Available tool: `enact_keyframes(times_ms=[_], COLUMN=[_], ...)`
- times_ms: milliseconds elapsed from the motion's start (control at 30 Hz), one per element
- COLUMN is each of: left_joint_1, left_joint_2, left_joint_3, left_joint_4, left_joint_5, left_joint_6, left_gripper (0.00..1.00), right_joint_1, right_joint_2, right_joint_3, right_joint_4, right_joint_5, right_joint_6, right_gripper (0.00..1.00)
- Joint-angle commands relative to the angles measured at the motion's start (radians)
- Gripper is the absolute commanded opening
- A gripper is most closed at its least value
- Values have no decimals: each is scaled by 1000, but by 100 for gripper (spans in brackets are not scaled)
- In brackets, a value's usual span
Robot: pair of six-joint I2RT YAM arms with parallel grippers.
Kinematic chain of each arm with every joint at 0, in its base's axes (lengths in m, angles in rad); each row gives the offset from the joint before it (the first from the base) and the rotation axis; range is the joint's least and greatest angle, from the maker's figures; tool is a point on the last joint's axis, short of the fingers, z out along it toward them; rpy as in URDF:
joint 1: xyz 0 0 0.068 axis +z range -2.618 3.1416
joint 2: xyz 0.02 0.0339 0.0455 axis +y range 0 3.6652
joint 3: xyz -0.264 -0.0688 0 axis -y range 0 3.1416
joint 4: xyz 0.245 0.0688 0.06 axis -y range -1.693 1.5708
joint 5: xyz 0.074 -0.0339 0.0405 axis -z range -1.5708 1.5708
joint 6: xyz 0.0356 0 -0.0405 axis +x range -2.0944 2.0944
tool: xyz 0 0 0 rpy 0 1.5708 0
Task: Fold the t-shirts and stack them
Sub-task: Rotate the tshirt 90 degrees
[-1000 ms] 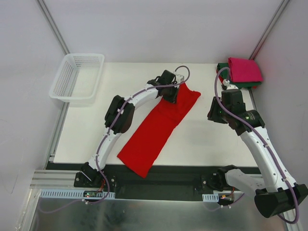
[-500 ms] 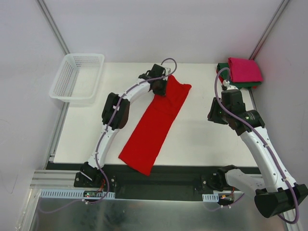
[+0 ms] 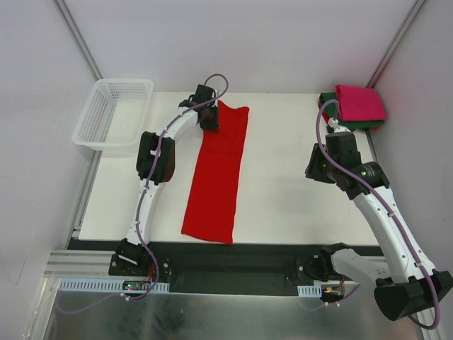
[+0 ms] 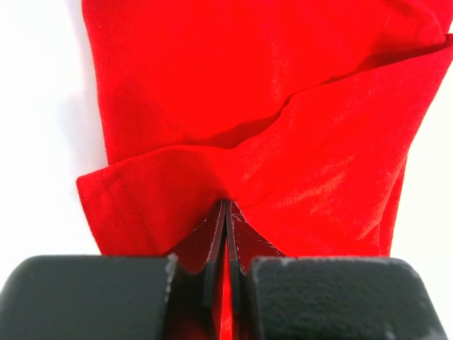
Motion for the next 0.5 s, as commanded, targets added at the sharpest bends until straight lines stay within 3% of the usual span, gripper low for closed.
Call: enact_keyframes(times_ms=[0,267,433,467], left_joint_1=[45,82,74,74], left_joint_2=[-5,2,-76,-120], left_joint_3=[31,72,155,162], left_joint_4=[-66,-69,-54,-39], left_joint_5=[-60,2,134,160], left_joint_6=[-17,8,40,38], left_gripper=[0,0,0,6], right_joint_1=[7,7,8,10], right_joint_2=[-12,-14,-12,-9], right_joint_3=[-2,-23,-63,-72], right_joint_4=[-24,-21,0,14], right_joint_5=[19,19,-7,-10], right_joint_6=[16,18,19,22], right_gripper=[41,41,41,41])
